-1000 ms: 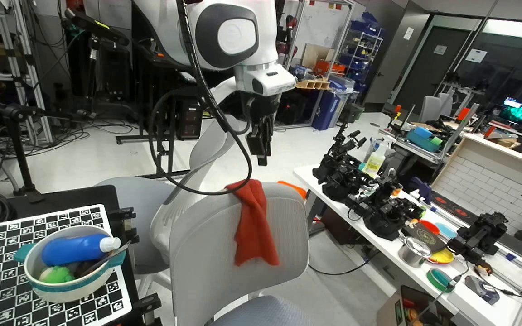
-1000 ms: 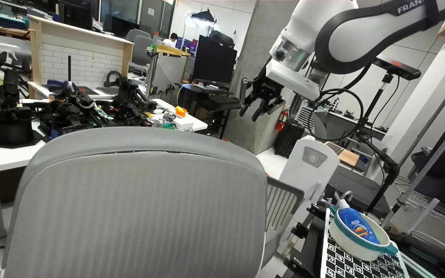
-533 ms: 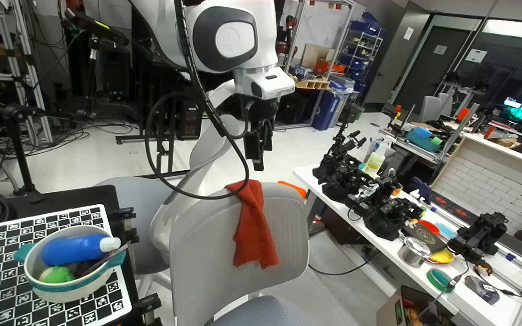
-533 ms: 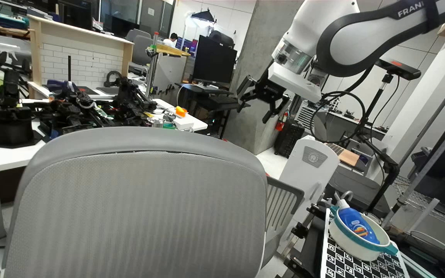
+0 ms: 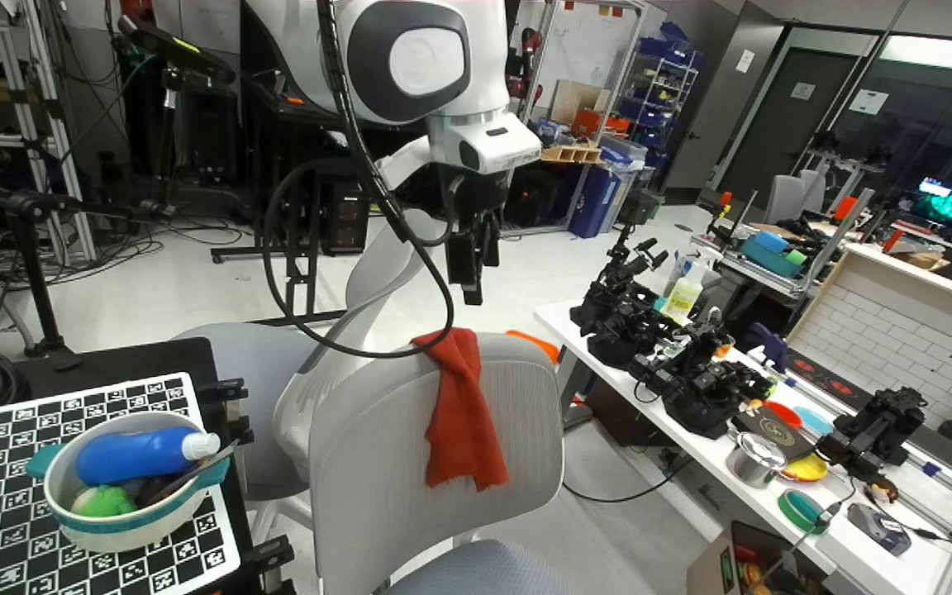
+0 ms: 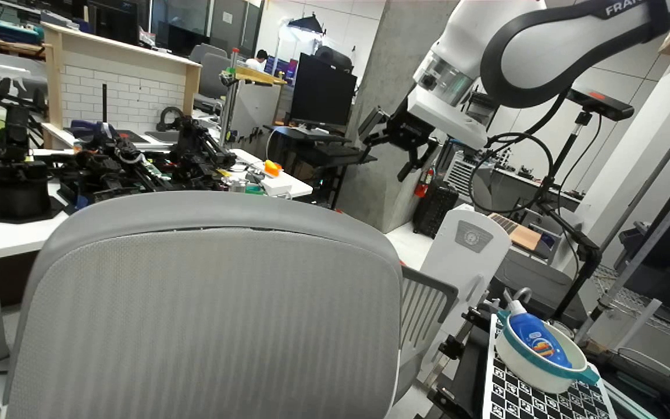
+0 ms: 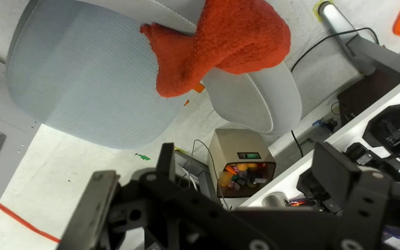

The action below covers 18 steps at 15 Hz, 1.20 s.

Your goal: Move the orange towel to the backrest of the left chair, then to the backrest of the right chair

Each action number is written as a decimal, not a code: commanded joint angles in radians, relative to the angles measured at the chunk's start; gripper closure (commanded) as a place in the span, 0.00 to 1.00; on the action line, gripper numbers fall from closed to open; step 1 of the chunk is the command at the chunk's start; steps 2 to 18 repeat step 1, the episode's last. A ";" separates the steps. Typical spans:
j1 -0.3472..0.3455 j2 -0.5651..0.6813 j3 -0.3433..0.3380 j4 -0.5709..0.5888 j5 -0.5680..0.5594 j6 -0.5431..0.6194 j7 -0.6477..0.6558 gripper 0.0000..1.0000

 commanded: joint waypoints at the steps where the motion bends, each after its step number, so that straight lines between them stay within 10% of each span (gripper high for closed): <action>1: -0.002 0.000 0.001 0.001 0.003 -0.001 -0.004 0.00; 18: -0.002 0.000 0.001 0.001 0.003 -0.001 -0.004 0.00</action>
